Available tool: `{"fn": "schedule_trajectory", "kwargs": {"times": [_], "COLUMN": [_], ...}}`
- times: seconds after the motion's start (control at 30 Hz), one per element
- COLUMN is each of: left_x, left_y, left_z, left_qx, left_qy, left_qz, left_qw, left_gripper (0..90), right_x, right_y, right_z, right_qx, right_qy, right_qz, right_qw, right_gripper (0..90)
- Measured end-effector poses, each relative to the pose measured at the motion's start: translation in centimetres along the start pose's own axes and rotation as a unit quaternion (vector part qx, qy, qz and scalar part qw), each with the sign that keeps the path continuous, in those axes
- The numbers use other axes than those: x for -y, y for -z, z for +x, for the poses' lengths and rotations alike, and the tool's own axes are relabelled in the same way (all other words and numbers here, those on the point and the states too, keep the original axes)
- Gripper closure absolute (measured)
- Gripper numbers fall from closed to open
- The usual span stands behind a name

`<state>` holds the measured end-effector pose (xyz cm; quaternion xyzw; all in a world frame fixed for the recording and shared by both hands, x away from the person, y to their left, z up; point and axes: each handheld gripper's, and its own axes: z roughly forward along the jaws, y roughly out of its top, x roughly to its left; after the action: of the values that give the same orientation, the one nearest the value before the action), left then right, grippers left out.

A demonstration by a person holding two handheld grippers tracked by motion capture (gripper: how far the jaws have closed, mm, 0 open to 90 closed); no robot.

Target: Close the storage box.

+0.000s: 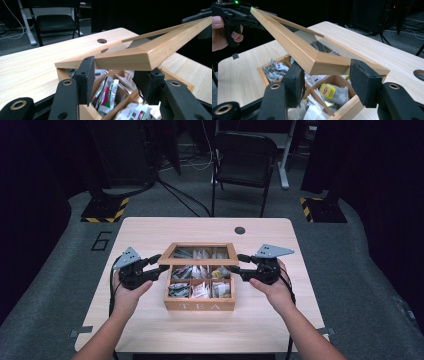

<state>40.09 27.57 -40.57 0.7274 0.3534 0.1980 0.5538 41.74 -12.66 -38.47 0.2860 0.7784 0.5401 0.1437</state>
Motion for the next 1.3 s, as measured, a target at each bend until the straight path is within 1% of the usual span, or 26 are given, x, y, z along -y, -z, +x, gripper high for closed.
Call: {"fn": "schedule_trajectory", "kwargs": {"times": [0.03,0.07,0.1,0.17,0.23,0.3,0.33,0.37,0.4,0.43,0.5,0.53,0.63,0.67,0.8,0.83,0.87,0.9,1.03,1.13,1.17,1.3], "left_x": [0.2,0.4,0.6,0.8,1.1,1.5,1.7,1.9,2.1,2.3,2.7,2.9,3.4,3.5,4.0,4.1,4.2,4.4,5.0,5.4,5.5,5.8], "left_y": [0.0,0.1,0.2,0.3,0.4,0.5,0.5,0.5,0.5,0.5,0.5,0.6,0.6,0.6,0.8,0.7,0.8,0.7,0.8,0.8,0.8,1.0], "left_z": [-0.1,-0.2,-0.3,-0.4,-0.6,-0.9,-0.9,-1.1,-1.1,-1.3,-1.4,-1.4,-1.5,-1.5,-1.7,-1.8,-1.8,-1.9,-1.9,-2.1,-2.1,-2.3], "left_qx": [-0.002,0.0,-0.001,0.001,-0.001,-0.004,-0.002,-0.004,-0.005,-0.007,-0.007,-0.004,-0.004,-0.006,-0.004,-0.007,-0.006,-0.006,-0.005,-0.009,-0.006,-0.001], "left_qy": [0.0,0.0,0.003,0.007,0.002,-0.008,-0.009,-0.008,-0.012,-0.01,-0.011,-0.009,-0.009,-0.012,-0.019,-0.021,-0.023,-0.021,-0.025,-0.035,-0.036,-0.039], "left_qz": [-0.001,0.001,-0.001,-0.002,0.001,0.007,0.011,0.01,0.011,0.012,0.012,0.016,0.014,0.013,0.018,0.015,0.02,0.02,0.024,0.029,0.032,0.035], "left_qw": [1.0,1.0,1.0,1.0,1.0,0.9999,0.9999,0.9999,0.9999,0.9999,0.9998,0.9998,0.9999,0.9998,0.9997,0.9996,0.9995,0.9996,0.9994,0.9989,0.9988,0.9986], "left_gripper": [51.7,51.8,51.8,51.8,51.6,51.0,50.5,49.5,49.4,49.4,49.3,49.3,49.7,49.8,49.8,49.7,49.6,49.6,49.6,49.6,49.5,49.1], "right_x": [0.2,0.3,0.5,0.7,1.1,1.6,1.9,2.0,2.3,2.5,3.0,3.2,3.7,3.8,4.3,4.5,4.6,4.7,5.2,5.6,5.7,6.1], "right_y": [0.0,0.0,0.0,0.0,0.1,0.1,0.1,0.1,0.1,0.1,0.1,0.0,0.0,0.0,-0.1,-0.1,-0.1,-0.1,-0.3,-0.3,-0.4,-0.4], "right_z": [0.1,0.3,0.4,0.6,0.8,1.0,1.2,1.2,1.4,1.5,1.6,1.6,1.8,1.9,2.1,2.2,2.2,2.2,2.4,2.5,2.5,2.7], "right_qx": [0.0,0.002,0.003,0.005,0.006,0.009,0.011,0.011,0.013,0.013,0.014,0.011,0.011,0.012,0.016,0.017,0.019,0.02,0.02,0.018,0.018,0.017], "right_qy": [0.004,0.004,0.01,0.009,0.006,0.011,0.011,0.014,0.012,0.013,0.01,0.008,0.006,0.0,0.004,0.007,0.011,0.017,0.02,0.016,0.019,0.017], "right_qz": [0.003,0.005,0.007,0.007,0.007,0.007,0.009,0.01,0.012,0.011,0.013,0.014,0.015,0.017,0.015,0.015,0.017,0.02,0.027,0.034,0.036,0.041], "right_qw": [1.0,1.0,0.9999,0.9999,0.9999,0.9999,0.9998,0.9998,0.9998,0.9998,0.9998,0.9998,0.9998,0.9998,0.9998,0.9997,0.9996,0.9995,0.9992,0.9991,0.999,0.9989], "right_gripper": [45.7,45.7,45.8,45.7,45.7,45.7,45.7,45.6,45.6,45.6,45.5,45.5,45.6,45.7,45.8,45.7,45.7,45.7,45.8,45.7,45.7,45.8]}}
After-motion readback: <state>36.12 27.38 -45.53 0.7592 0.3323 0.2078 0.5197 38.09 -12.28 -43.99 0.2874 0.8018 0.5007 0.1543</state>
